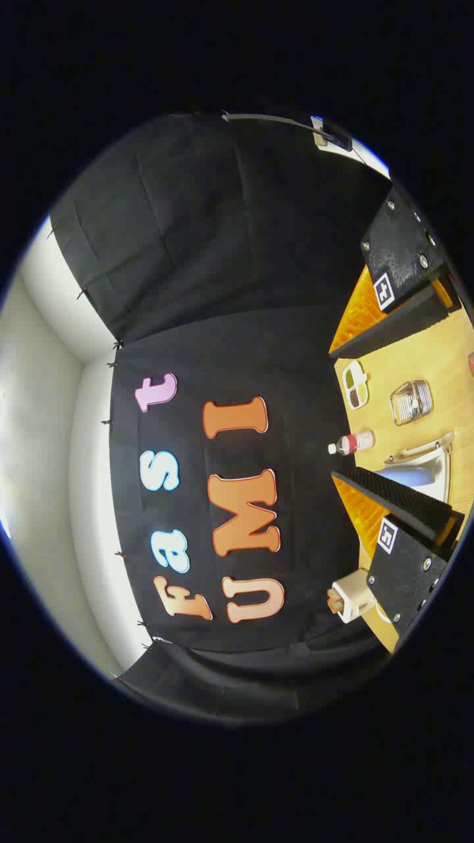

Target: Take the plate from the dish rack, then take the spoon from the basket and place it into the plate.

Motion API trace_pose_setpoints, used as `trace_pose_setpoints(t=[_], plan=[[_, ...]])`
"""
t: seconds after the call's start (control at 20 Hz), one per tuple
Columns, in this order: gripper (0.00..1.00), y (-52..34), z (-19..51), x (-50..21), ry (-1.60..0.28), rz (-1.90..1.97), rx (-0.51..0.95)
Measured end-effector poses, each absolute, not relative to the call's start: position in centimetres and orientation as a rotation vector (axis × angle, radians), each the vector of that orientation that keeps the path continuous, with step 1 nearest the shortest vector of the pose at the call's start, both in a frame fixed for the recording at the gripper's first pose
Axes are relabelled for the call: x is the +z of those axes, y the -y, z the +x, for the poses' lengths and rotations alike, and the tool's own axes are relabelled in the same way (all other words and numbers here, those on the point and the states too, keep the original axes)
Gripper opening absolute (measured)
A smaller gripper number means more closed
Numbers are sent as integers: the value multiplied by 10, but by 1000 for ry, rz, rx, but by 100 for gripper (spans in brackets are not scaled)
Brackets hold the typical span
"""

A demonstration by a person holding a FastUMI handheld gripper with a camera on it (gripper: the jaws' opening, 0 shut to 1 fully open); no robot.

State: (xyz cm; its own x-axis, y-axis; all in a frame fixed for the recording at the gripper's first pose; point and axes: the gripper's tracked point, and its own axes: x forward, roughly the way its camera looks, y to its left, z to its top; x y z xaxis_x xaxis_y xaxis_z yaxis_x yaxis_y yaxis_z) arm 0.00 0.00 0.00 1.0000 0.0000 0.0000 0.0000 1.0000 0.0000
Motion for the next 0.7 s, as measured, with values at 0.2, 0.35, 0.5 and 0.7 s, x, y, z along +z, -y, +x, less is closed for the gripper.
trace_pose_setpoints(t=[0.2, 0.35, 0.5, 0.7], plan=[[98, -32, -5, 6, -44, 41, 43], [98, -48, -3, 8, -21, 55, 50], [98, -57, -2, -6, -60, -6, 36], [99, -69, -2, -10, -96, -38, 56]])
